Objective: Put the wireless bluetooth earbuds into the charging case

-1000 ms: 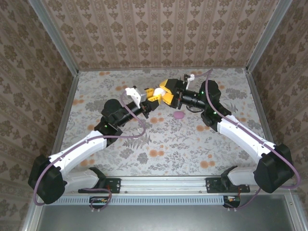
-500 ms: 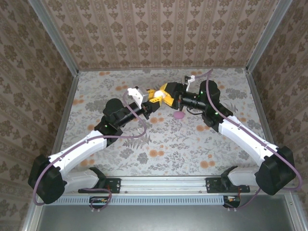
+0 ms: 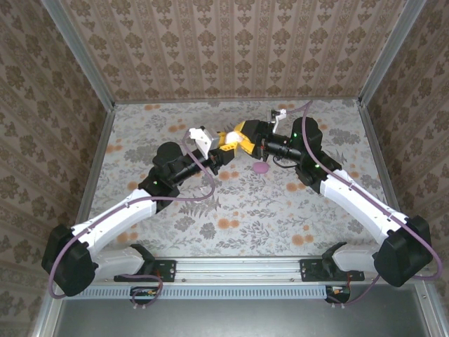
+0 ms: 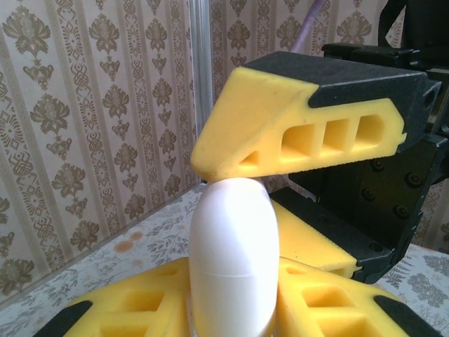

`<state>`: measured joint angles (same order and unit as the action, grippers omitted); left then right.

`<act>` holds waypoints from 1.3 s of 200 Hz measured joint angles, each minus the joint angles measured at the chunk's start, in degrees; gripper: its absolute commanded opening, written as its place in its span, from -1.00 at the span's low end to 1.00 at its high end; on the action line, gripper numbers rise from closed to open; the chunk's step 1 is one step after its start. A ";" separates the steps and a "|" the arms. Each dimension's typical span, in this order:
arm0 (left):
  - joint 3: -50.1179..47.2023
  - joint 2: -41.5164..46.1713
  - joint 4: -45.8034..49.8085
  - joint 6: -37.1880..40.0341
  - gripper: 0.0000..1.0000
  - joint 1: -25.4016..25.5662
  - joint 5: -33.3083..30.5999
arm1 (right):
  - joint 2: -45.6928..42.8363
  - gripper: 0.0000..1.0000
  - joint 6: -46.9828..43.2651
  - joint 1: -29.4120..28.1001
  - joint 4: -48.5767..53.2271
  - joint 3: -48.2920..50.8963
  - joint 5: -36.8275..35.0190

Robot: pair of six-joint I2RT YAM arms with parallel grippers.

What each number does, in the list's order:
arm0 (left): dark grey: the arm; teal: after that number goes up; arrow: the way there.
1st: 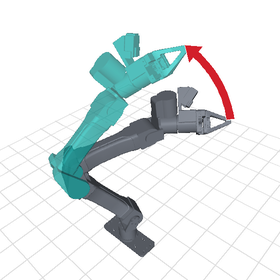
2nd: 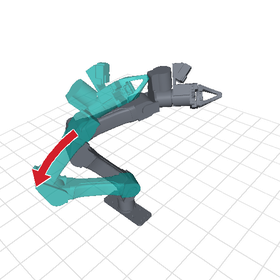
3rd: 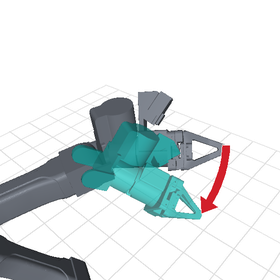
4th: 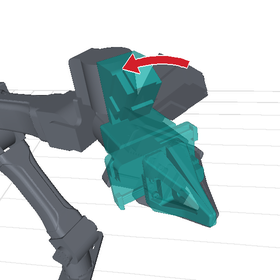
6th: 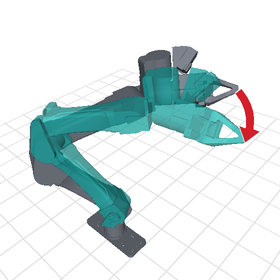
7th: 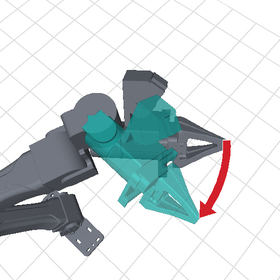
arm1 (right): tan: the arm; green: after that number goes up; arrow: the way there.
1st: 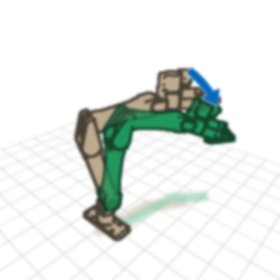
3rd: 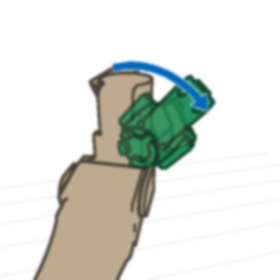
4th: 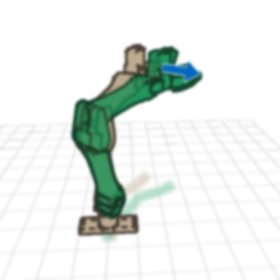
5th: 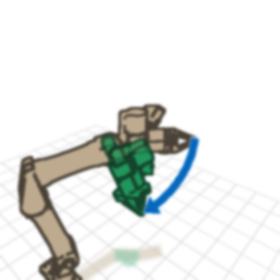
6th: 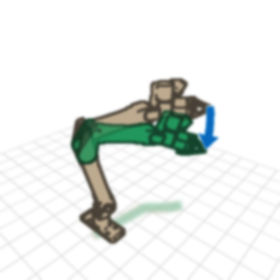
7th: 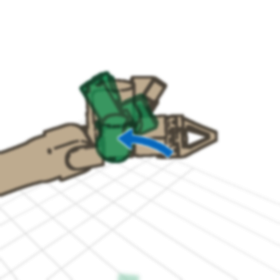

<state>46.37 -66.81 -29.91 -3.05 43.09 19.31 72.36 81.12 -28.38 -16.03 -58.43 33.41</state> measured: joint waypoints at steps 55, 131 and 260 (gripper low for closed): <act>0.28 -0.22 0.33 0.07 -0.32 0.00 0.33 | 0.00 0.10 -0.24 0.00 0.04 0.00 0.00; 0.33 -0.48 0.33 -0.20 -0.28 0.00 0.15 | 0.00 0.09 -1.51 -0.02 0.13 0.00 0.00; 0.35 -0.61 0.44 -1.20 -0.50 0.00 0.31 | -0.04 0.30 -2.95 0.00 1.42 0.00 -0.02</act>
<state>46.72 -67.42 -29.47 -4.25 43.09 19.62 72.31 78.17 -28.38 -14.61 -58.43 33.39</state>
